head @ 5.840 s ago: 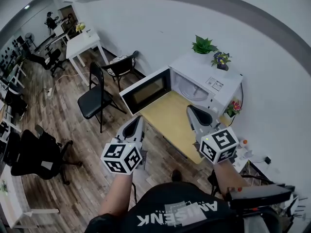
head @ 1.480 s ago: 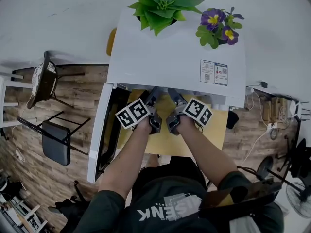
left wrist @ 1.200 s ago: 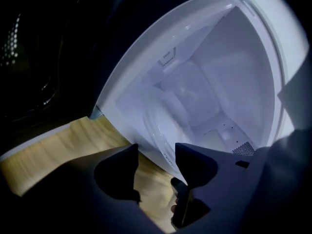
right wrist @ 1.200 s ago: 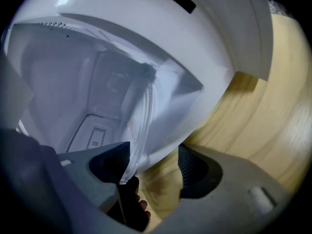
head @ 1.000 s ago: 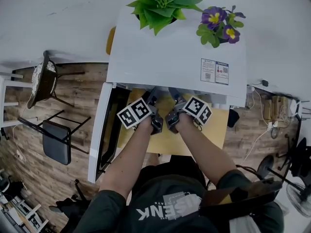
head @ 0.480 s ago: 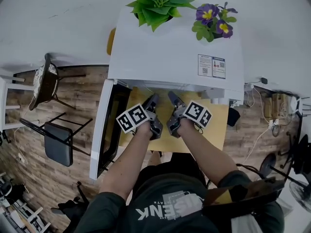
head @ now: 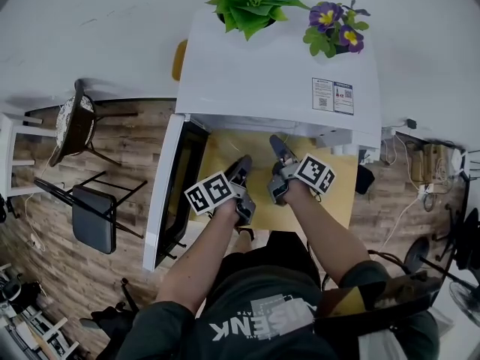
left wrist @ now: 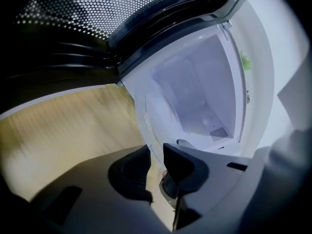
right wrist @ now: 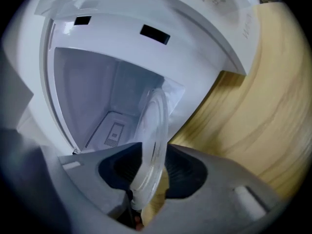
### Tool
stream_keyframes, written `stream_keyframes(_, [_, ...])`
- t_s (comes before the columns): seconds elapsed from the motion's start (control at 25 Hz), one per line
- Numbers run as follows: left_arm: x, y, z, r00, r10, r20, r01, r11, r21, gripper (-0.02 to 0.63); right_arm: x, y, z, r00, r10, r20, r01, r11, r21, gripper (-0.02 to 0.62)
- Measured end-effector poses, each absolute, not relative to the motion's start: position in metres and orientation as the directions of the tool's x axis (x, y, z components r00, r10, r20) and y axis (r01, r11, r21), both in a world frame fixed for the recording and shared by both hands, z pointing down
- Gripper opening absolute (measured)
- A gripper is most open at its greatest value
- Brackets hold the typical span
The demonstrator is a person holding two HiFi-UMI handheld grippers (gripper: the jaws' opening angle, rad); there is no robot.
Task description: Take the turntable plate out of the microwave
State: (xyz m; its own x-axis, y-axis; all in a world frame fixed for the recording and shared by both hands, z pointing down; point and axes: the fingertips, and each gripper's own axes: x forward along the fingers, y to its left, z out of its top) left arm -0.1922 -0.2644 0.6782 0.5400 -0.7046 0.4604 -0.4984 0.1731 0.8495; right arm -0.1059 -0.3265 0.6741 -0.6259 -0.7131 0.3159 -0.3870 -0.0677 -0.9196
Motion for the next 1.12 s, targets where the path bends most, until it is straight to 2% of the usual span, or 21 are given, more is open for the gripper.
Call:
stream_keyframes(0.04, [-0.192, -0.261, 0.678, 0.544, -0.704, 0.456, -0.497, 0.168, 0.851, 0.081, -0.106, -0.325, 0.672, -0.627, -0.714, 0.310, -0.390, -0.057, -0.919, 0.124])
stream_keyframes(0.08, [-0.191, -0.257, 0.679, 0.547, -0.705, 0.451, -0.496, 0.161, 0.853, 0.081, -0.106, -0.323, 0.671, -0.629, -0.714, 0.307, -0.390, -0.051, -0.919, 0.103])
stream_keyframes(0.32, [-0.196, -0.244, 0.678, 0.550, -0.713, 0.435, -0.523, 0.112, 0.845, 0.094, -0.104, -0.301, 0.669, -0.637, -0.727, 0.257, -0.297, -0.076, -0.952, 0.075])
stream_keyframes(0.44, [-0.211, -0.256, 0.674, 0.514, -0.754, 0.409, -0.526, 0.100, 0.845, 0.152, -0.101, -0.294, 0.667, -0.645, -0.728, 0.233, -0.262, -0.075, -0.962, 0.067])
stream_keyframes(0.56, [-0.225, -0.267, 0.673, 0.493, -0.768, 0.409, -0.536, 0.102, 0.838, 0.156, -0.102, -0.288, 0.659, -0.677, -0.714, 0.176, -0.228, -0.024, -0.973, 0.063])
stream_keyframes(0.68, [-0.233, -0.273, 0.674, 0.473, -0.778, 0.414, -0.544, 0.113, 0.832, 0.156, -0.099, -0.274, 0.664, -0.678, -0.699, 0.227, -0.253, -0.068, -0.965, 0.063])
stream_keyframes(0.76, [-0.234, -0.269, 0.676, 0.466, -0.779, 0.418, -0.539, 0.125, 0.833, 0.123, -0.098, -0.266, 0.665, -0.684, -0.690, 0.236, -0.261, -0.070, -0.963, 0.063])
stream_keyframes(1.12, [-0.226, -0.233, 0.680, 0.501, -0.756, 0.421, -0.529, 0.118, 0.840, 0.129, -0.092, -0.237, 0.658, -0.708, -0.662, 0.247, -0.312, -0.021, -0.950, 0.060])
